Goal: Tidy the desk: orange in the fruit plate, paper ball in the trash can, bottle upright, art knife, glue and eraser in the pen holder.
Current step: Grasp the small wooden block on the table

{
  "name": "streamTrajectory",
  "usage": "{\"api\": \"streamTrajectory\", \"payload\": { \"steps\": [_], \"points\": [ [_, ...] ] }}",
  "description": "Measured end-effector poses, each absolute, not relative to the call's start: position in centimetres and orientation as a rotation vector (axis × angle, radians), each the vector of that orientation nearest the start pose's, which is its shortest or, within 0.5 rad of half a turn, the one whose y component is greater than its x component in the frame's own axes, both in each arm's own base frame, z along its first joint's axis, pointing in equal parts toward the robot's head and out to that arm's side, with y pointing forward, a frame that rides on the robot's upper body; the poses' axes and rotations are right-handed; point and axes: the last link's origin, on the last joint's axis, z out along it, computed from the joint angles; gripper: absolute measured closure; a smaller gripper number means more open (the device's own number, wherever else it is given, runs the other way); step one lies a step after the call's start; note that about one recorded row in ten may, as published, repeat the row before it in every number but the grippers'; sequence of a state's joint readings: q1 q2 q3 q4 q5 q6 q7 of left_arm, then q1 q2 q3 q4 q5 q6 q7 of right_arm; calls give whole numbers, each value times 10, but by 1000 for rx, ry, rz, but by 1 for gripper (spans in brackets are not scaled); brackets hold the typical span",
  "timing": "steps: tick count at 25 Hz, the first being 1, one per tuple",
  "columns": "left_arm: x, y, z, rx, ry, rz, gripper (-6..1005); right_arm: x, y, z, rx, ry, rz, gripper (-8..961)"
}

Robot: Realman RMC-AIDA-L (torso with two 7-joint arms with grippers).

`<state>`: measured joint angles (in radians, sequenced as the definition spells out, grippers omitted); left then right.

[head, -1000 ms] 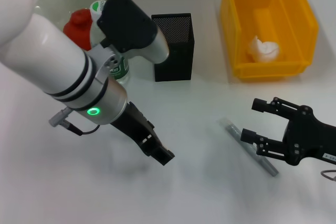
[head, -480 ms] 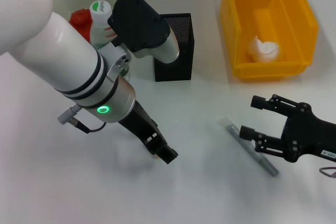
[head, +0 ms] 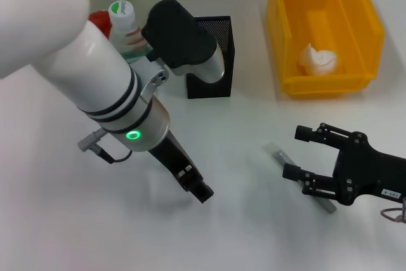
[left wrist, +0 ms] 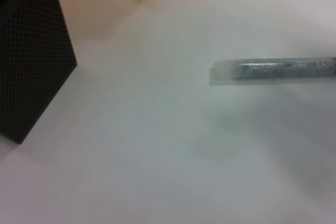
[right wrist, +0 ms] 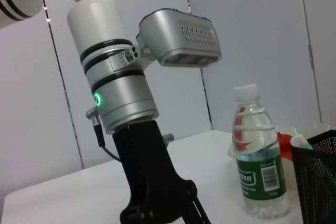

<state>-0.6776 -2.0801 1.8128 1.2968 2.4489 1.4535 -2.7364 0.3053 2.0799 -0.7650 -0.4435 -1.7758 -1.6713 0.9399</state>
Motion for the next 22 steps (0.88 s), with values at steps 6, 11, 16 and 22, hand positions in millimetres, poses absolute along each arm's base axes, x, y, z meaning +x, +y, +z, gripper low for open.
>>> {"api": "streamTrajectory", "payload": {
  "steps": [6, 11, 16, 22],
  "points": [
    [-133, 317, -85, -2757, -751, 678, 234, 303, 243, -26, -2620, 474, 945, 190],
    [-130, 313, -89, -2744, -736, 733, 237, 303, 243, -28, -2620, 480, 946, 190],
    [-130, 309, -94, -2740, -716, 763, 241, 303, 241, -30, -2618, 499, 956, 190],
    [-129, 310, -95, -2735, -722, 746, 245, 303, 241, -30, -2617, 503, 958, 190]
  ]
}}
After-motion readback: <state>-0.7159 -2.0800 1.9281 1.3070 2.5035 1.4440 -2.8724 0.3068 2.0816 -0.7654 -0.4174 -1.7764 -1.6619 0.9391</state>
